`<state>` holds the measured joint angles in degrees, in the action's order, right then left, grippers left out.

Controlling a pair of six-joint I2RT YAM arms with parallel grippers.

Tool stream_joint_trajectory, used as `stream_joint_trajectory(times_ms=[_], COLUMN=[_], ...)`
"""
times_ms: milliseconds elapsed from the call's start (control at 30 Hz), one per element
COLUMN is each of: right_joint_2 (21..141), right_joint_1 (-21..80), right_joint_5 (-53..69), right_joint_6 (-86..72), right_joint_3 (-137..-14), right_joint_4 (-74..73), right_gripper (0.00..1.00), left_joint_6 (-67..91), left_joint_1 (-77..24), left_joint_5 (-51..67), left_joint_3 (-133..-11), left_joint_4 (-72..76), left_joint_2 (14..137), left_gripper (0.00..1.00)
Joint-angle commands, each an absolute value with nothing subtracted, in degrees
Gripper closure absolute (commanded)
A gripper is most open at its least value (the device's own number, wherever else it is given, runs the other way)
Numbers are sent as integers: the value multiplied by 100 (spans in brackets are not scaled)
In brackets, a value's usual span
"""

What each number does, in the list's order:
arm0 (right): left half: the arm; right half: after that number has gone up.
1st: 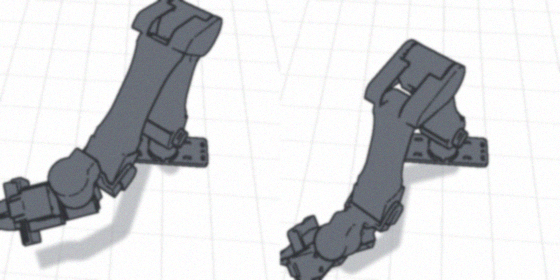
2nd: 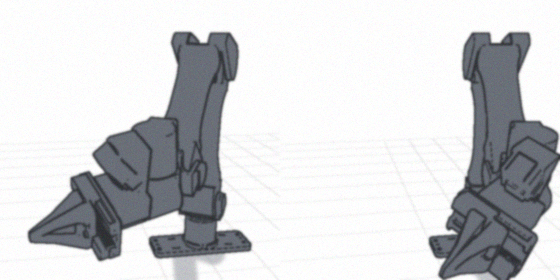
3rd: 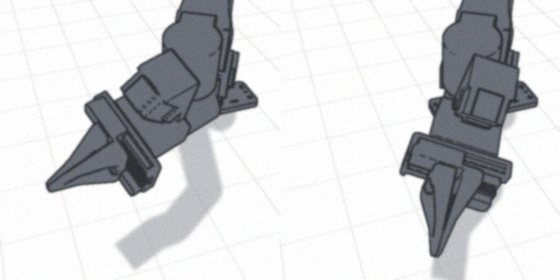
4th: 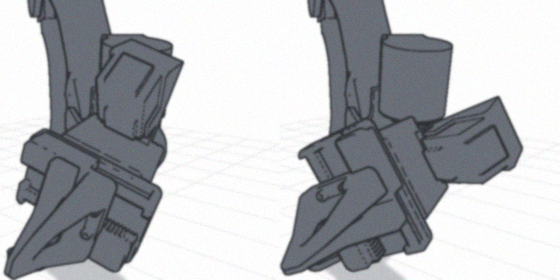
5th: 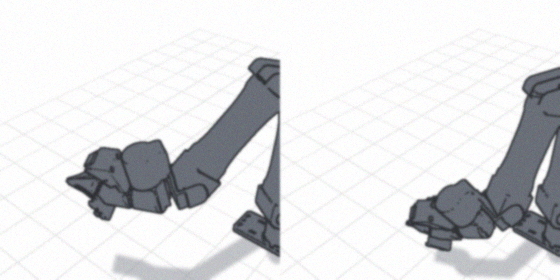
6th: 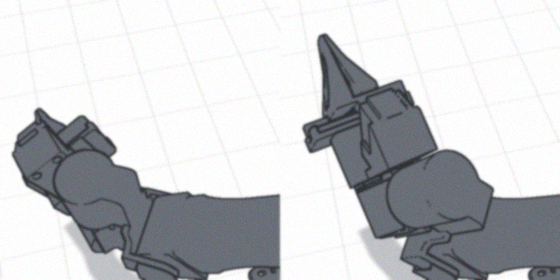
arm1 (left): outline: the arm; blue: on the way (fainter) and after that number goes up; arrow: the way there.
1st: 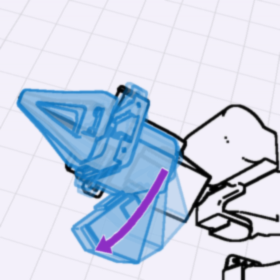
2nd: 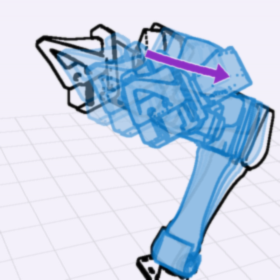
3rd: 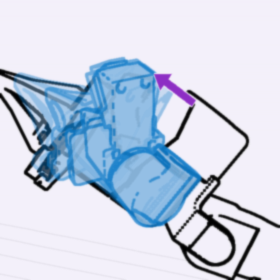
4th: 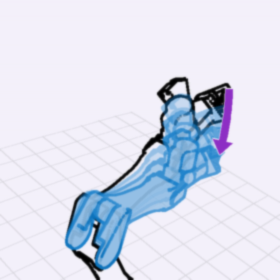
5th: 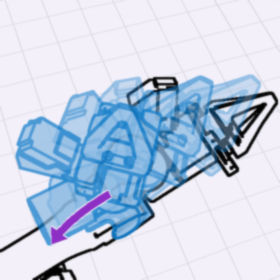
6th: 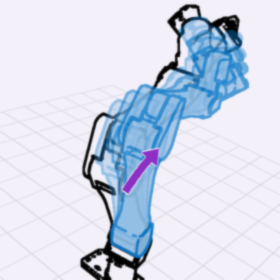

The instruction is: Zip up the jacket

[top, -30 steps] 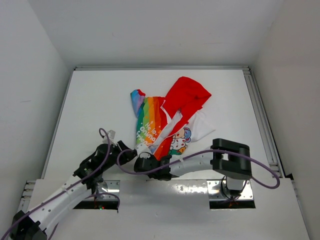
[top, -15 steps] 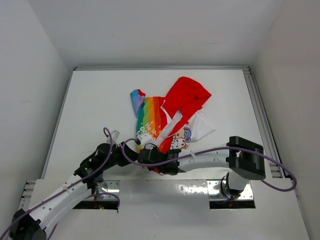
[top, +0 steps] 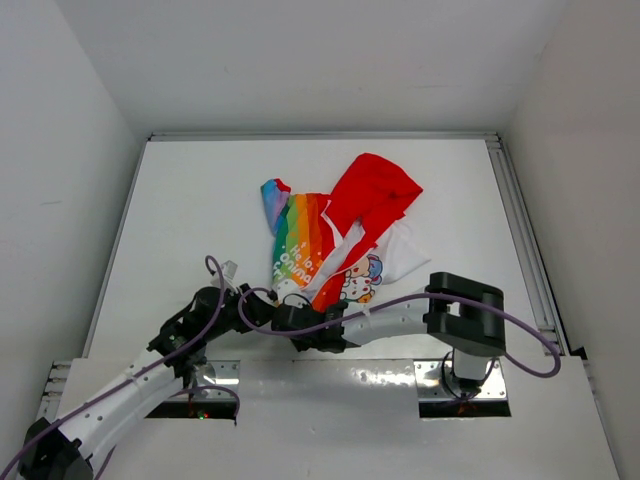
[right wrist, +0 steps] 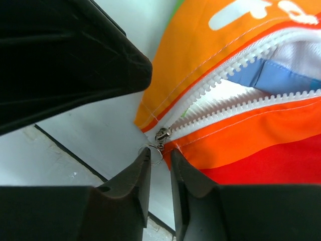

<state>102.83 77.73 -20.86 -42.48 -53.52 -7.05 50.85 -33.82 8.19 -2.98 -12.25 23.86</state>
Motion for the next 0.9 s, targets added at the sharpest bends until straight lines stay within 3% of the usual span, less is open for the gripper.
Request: stream_joint_trajectory(times_ms=[0, 300, 333, 367, 467, 867], right_joint_2=[10380, 10459, 10459, 10459, 10345, 9150], right_joint_1=[7787, 7787, 7778, 7787, 7787, 7656], right_joint_5=[-2013, -2021, -2039, -2056, -2092, -2408], right_joint_6=[-4333, -4386, -4403, -4403, -4421, -4474], right_joint_3=[-5423, -5317, -5326, -5335, -5195, -4589], right_joint_4=[-624, -685, -694, -712, -546, 217], right_gripper=[77, 81, 84, 92, 100, 100], left_joint_6=[4992, 4922, 4939, 4931, 4896, 4729], left_joint_1=[-3428, -3437, -3428, -3436, -3436, -3436], left_joint_5=[783, 651, 676, 703, 738, 1379], left_joint_3=[106, 88, 97, 62, 114, 228], left_joint_4=[-1063, -1327, -1301, -1292, -1301, -949], left_joint_2=[2373, 2285, 2285, 2311, 2338, 2391], left_gripper=[65, 63, 63, 63, 63, 57])
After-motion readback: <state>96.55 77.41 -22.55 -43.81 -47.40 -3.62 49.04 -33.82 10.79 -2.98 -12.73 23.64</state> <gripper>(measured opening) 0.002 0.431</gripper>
